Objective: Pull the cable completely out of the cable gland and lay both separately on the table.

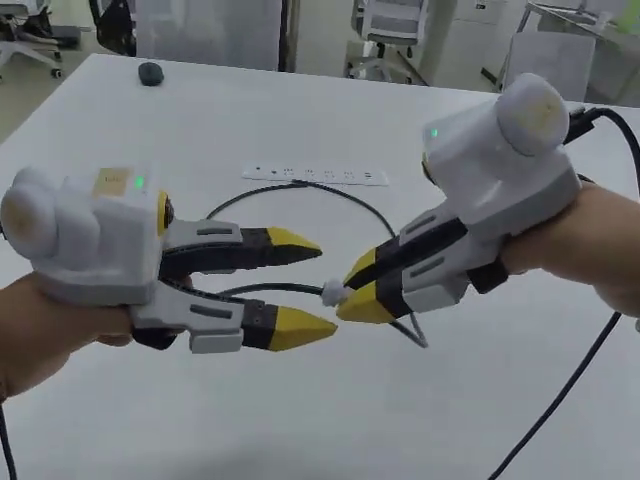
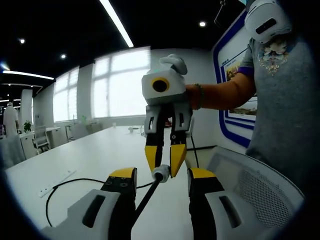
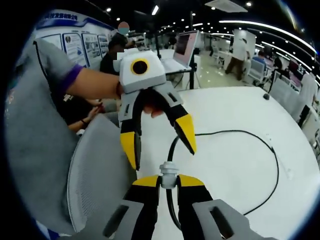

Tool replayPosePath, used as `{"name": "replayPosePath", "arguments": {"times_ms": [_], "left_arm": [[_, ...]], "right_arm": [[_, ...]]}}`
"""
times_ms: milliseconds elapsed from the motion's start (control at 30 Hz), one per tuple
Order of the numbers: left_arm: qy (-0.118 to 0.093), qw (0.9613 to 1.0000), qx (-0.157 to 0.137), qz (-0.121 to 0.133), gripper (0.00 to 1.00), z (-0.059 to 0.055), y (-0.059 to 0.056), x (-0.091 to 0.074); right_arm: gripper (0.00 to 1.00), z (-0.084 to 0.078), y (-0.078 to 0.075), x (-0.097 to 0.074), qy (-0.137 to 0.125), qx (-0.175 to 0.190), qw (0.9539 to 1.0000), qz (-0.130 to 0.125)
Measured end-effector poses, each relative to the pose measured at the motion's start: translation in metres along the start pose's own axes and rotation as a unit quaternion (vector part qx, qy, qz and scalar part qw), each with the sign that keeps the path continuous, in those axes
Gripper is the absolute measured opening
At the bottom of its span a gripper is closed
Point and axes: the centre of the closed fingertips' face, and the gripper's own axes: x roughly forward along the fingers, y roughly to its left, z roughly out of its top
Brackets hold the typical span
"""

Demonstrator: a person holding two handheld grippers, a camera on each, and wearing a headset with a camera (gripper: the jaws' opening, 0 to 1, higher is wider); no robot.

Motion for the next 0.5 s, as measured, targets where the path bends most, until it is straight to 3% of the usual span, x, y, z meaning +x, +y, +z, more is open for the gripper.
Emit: {"name": "replayPosePath", "arguments": {"times_ms": [167,300,500], "left_arm": [[-0.012,0.9995,0.0,-0.028,0.26,0.006,-0.003,-0.003],[-0.014,0.9979,0.006,-0.062,0.18,0.01,-0.015,-0.003],[-0.006,0.9969,0.014,-0.077,0.19,0.009,-0.019,-0.002]], "right_arm": [[0.08,0.006,0.01,-0.006,-0.012,0.007,0.9996,0.026],[0.08,0.01,0.015,-0.008,-0.013,0.006,0.9992,0.038],[0.08,0.008,0.017,-0.008,-0.005,0.001,0.9989,0.047]]}}
